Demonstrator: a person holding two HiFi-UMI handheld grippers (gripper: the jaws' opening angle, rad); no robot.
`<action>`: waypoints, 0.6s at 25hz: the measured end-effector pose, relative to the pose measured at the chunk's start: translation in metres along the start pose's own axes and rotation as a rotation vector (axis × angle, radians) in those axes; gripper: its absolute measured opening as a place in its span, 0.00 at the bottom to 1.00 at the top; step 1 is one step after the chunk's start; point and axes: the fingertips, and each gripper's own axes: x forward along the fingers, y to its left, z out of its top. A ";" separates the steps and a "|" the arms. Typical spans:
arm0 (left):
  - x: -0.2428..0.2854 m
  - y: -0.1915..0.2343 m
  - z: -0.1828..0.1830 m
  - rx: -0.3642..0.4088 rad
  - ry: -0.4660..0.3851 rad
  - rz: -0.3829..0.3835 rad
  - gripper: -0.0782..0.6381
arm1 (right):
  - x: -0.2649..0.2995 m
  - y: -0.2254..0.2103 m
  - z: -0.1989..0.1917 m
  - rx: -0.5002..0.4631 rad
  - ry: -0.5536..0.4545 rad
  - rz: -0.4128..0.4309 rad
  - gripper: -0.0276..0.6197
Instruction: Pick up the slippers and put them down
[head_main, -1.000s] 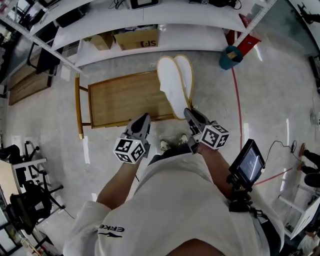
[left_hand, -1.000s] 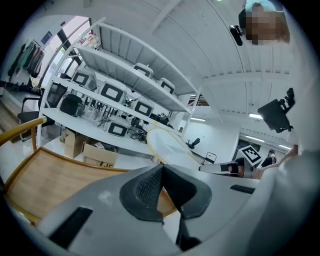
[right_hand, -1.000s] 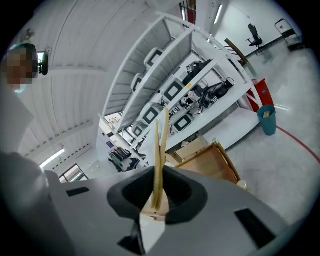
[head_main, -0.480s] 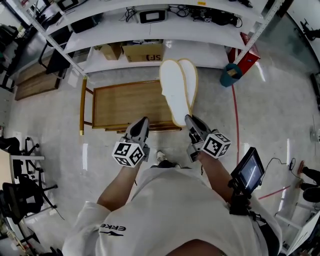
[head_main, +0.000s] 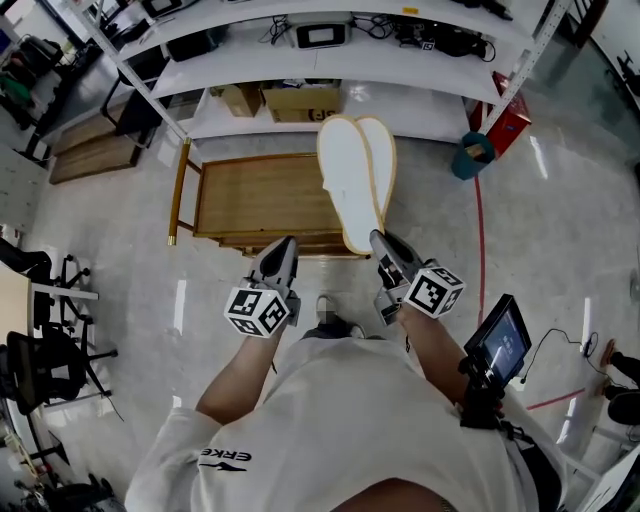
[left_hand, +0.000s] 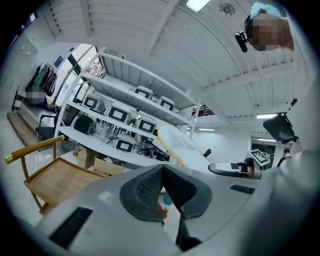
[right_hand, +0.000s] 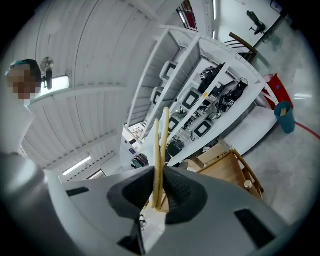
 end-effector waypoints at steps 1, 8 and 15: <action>-0.006 -0.003 0.000 0.003 -0.005 0.008 0.11 | -0.003 0.004 -0.001 -0.001 0.002 0.010 0.13; -0.044 -0.009 -0.001 0.005 -0.039 0.075 0.11 | -0.016 0.020 -0.016 0.003 0.026 0.054 0.13; -0.069 -0.009 0.009 -0.005 -0.079 0.136 0.11 | -0.017 0.038 -0.025 0.011 0.058 0.101 0.13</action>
